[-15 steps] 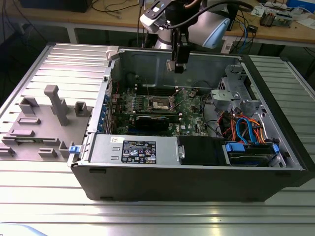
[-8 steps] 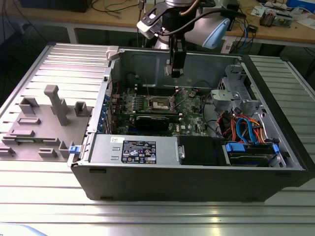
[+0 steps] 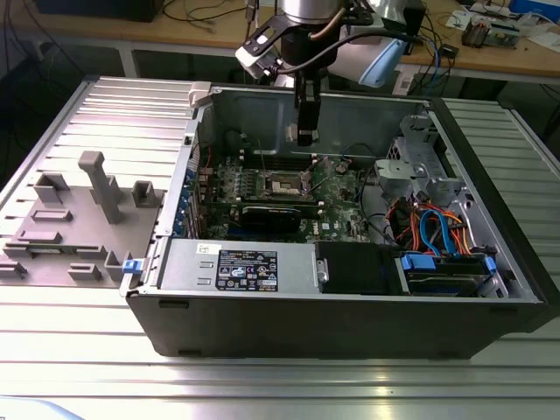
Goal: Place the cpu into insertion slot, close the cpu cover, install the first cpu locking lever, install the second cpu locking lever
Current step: 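Place the cpu into insertion slot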
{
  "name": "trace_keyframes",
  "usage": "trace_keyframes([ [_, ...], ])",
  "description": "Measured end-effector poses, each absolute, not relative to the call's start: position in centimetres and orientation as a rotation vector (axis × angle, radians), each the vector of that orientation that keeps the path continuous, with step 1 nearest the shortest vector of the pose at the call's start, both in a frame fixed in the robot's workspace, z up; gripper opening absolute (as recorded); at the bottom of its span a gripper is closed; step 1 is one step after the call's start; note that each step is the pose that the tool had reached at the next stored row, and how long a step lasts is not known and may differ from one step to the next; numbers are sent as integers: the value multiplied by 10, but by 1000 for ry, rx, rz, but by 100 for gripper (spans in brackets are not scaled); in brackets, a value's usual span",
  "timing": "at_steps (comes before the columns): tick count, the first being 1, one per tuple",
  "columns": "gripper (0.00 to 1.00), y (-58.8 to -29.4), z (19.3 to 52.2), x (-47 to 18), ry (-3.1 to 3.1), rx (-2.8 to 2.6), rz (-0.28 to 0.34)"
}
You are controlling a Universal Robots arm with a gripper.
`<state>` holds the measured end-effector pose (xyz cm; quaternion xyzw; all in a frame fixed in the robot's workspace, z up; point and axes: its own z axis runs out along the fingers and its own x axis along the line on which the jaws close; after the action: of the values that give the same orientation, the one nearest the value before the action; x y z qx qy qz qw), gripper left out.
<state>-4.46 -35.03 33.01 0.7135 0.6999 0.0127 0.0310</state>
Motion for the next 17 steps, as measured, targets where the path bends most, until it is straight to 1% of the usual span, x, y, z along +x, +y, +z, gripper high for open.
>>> trace_keyframes([
  [17, 54, -350, 324, -47, 2158, 2201, 34],
])
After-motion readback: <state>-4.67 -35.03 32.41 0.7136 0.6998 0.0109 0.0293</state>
